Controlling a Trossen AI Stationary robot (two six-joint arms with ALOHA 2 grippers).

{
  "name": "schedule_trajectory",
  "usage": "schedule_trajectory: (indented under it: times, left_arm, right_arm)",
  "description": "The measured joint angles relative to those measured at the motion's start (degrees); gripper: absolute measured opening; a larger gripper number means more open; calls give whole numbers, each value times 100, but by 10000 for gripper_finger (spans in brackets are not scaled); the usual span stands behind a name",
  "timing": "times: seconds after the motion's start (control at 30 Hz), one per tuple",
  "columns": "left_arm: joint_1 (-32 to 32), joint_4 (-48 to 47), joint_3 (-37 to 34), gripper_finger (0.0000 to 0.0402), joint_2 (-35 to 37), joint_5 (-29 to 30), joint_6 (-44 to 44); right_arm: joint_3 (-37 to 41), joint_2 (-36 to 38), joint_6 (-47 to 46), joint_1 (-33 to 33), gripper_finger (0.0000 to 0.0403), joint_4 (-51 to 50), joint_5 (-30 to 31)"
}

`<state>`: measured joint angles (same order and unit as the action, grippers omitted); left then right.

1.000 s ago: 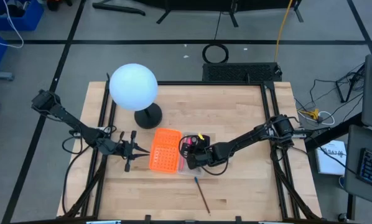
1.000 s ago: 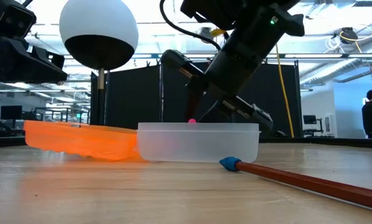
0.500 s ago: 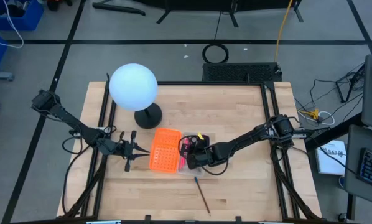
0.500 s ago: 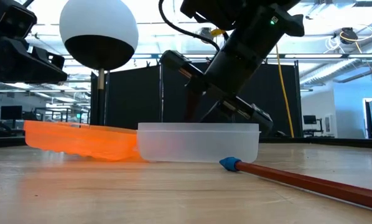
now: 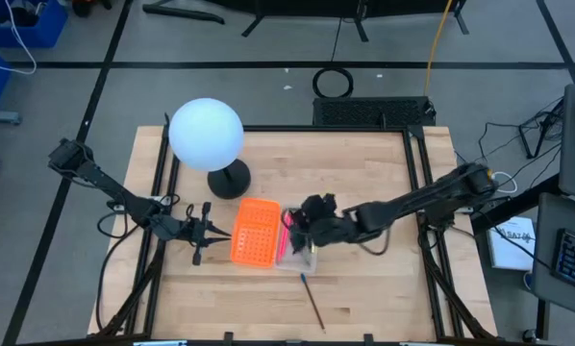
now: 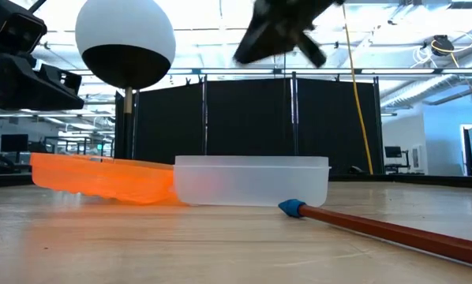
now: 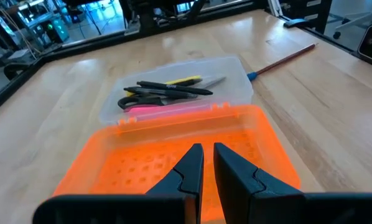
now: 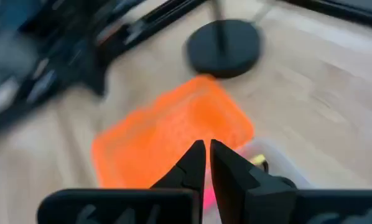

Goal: Pick & place school supplies into a supply box
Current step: Put the red pencil into the transparent bin

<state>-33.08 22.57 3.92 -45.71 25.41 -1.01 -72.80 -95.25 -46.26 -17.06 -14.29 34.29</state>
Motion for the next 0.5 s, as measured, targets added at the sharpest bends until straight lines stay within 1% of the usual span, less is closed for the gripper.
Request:
schedule_trajectory:
  times: [0.03,0.13,0.23,0.3,0.37,0.43,0.5]
  left_arm:
    - [0,16,0,47,0,0,-44]
    - [0,35,0,47,0,2,-12]
    - [0,63,0,47,0,4,-24]
    - [0,186,0,47,0,9,-34]
    - [0,442,0,47,0,11,-197]
    - [0,703,0,47,0,9,-364]
    - [0,840,0,47,0,7,-366]
  right_arm:
    - [89,166,420,-30,12,-10,-148]
    - [527,601,1215,-144,2,154,-268]
    - [1154,1033,2007,-264,3,922,-316]
    - [1631,1343,2464,-339,1,1471,-492]
    - [2125,1668,2732,-423,1,2030,-596]
    - [2629,1988,2764,-476,1,2511,-424]
    - [3111,2257,2593,-509,1,2948,-241]
